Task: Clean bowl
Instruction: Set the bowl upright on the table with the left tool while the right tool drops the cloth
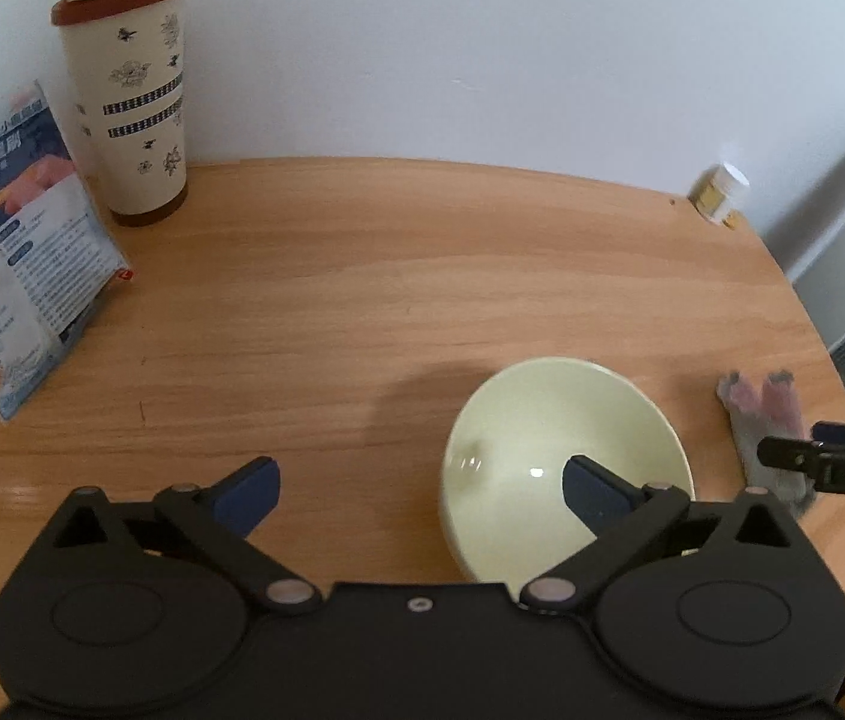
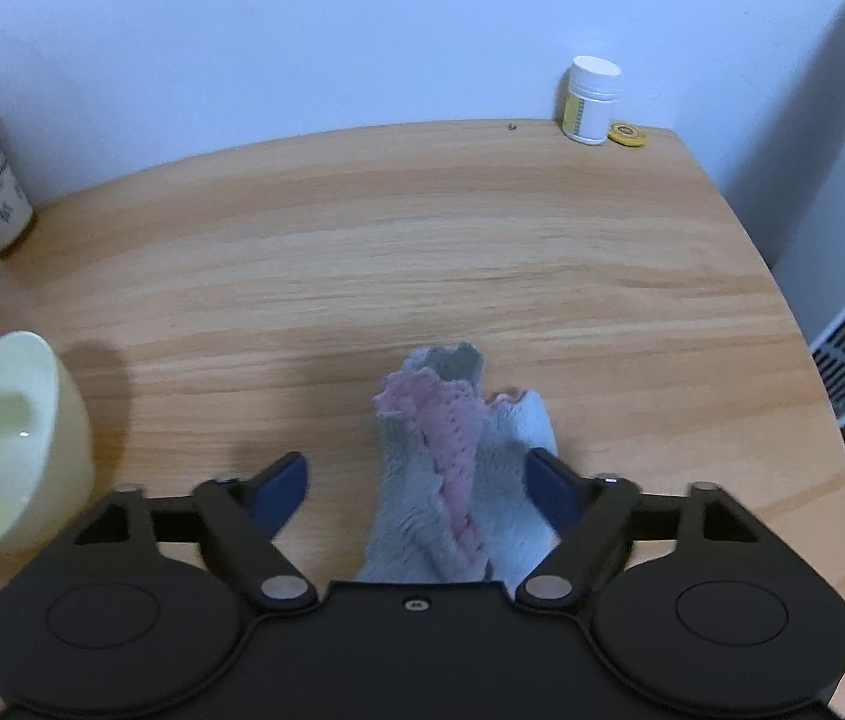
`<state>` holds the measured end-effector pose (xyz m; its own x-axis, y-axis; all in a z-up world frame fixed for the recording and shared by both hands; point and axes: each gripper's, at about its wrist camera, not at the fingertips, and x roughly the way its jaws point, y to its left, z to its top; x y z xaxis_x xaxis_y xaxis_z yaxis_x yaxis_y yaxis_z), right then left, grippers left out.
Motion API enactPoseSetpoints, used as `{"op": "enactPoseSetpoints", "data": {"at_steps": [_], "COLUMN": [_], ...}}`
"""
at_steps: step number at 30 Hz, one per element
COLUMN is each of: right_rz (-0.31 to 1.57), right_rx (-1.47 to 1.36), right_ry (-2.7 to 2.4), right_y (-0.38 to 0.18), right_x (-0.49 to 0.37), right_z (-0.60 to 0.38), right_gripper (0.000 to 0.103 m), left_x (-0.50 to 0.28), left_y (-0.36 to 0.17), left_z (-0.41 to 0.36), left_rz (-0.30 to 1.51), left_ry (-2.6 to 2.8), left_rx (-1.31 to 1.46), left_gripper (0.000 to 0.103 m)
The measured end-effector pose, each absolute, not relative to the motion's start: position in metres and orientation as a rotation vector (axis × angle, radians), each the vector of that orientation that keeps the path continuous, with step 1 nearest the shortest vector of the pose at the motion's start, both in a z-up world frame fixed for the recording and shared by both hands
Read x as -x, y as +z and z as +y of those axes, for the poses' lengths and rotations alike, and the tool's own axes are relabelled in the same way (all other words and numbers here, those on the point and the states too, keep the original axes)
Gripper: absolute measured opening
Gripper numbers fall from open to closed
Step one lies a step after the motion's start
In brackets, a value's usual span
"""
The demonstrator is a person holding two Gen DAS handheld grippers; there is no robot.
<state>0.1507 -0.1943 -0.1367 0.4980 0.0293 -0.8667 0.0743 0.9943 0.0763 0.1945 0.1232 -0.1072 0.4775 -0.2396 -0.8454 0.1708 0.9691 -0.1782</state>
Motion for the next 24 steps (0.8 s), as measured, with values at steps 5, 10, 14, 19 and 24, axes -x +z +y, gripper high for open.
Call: {"op": "enactPoseSetpoints", "data": {"at_steps": [5, 10, 14, 19, 24], "right_rz": [1.068, 1.068, 1.059, 1.073, 1.069], "right_rx": [-0.099, -0.123, -0.181, -0.222, -0.176], "right_ry": [-0.097, -0.151, -0.160, -0.122, -0.075], "right_y": [-0.136, -0.121, -0.097, -0.067, -0.037], "right_x": [-0.136, -0.117, -0.098, -0.077, -0.062], "right_z": [-0.187, -0.177, -0.168, -0.160, -0.162], "right_gripper": [0.103, 0.103, 0.103, 0.103, 0.103], "left_x": [-0.181, -0.165, -0.149, -0.135, -0.099], "left_y": [-0.098, -0.082, -0.053, -0.026, 0.006], "left_z": [0.126, 0.126, 0.130, 0.120, 0.090], "left_rz": [1.042, 1.010, 0.997, 1.001, 0.983], "left_ry": [-0.267, -0.275, -0.256, -0.237, -0.182], "left_rx": [0.037, -0.015, 0.020, 0.019, 0.010], "left_gripper": [0.103, 0.103, 0.103, 0.103, 0.103]}}
